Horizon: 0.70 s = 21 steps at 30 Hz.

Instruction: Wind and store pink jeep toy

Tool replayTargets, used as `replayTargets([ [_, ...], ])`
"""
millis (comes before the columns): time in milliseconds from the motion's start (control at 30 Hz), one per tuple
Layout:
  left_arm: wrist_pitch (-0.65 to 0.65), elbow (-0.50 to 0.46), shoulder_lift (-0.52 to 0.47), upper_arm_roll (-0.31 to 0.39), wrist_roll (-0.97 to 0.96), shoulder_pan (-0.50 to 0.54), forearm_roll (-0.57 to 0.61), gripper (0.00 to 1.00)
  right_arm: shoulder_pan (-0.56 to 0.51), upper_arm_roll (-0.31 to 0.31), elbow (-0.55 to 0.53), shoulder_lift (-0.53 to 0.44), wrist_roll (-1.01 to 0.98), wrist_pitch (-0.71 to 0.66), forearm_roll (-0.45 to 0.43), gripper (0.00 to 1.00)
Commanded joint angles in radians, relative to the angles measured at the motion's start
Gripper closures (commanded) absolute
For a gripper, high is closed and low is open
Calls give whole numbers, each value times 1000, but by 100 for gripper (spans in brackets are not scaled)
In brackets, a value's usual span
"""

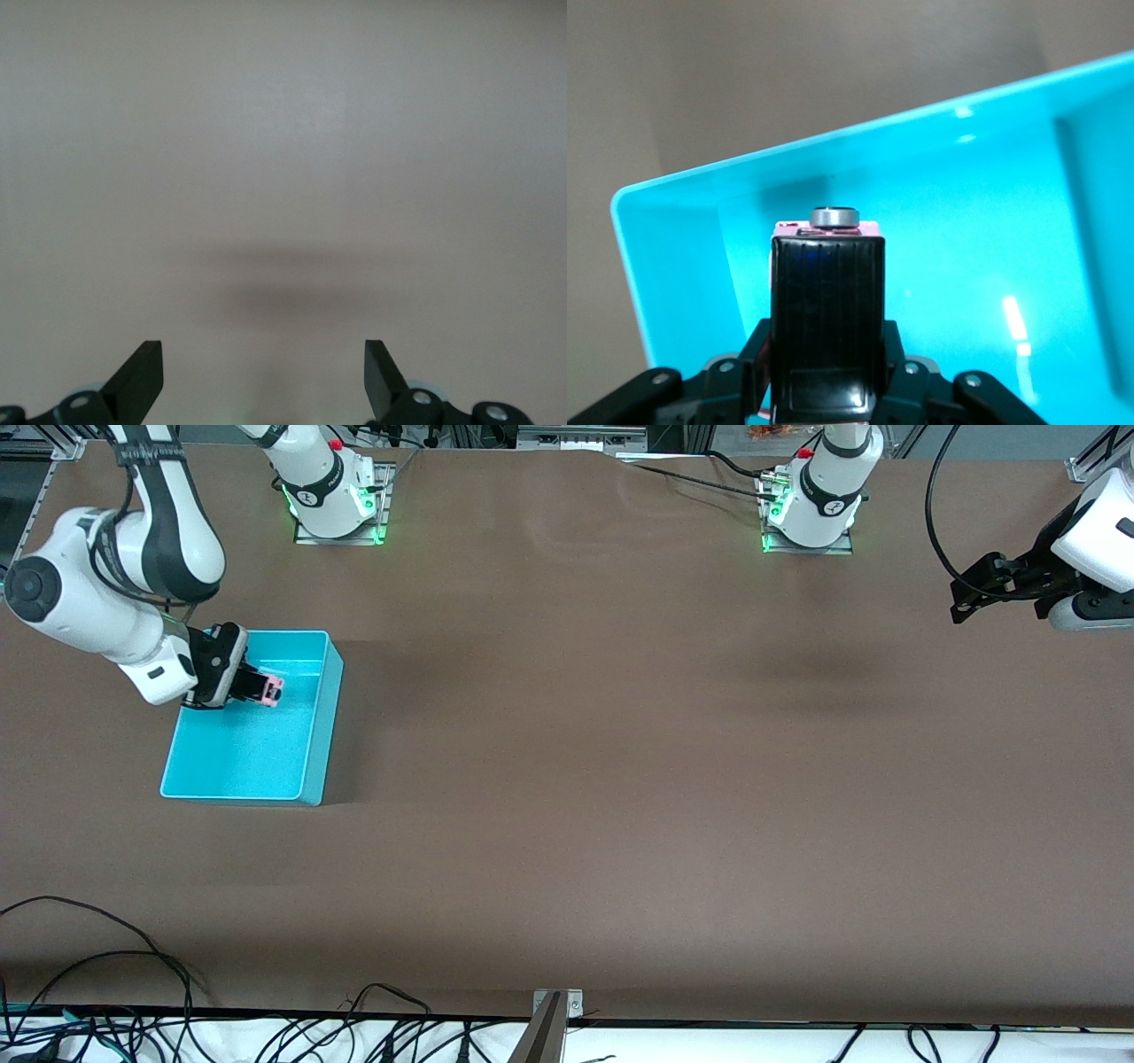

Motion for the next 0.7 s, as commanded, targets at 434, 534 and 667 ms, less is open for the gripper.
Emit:
replayTargets([
  [434, -26, 31, 12, -1, 0, 2, -25, 0, -37, -9, -69, 122, -241, 146, 98, 100],
  [534, -26, 32, 12, -1, 0, 3, -25, 0, -45, -9, -69, 140, -244, 146, 98, 100],
  [667, -26, 31, 12, -1, 0, 3, -25, 0, -68, -9, -69, 162, -285, 149, 99, 100],
])
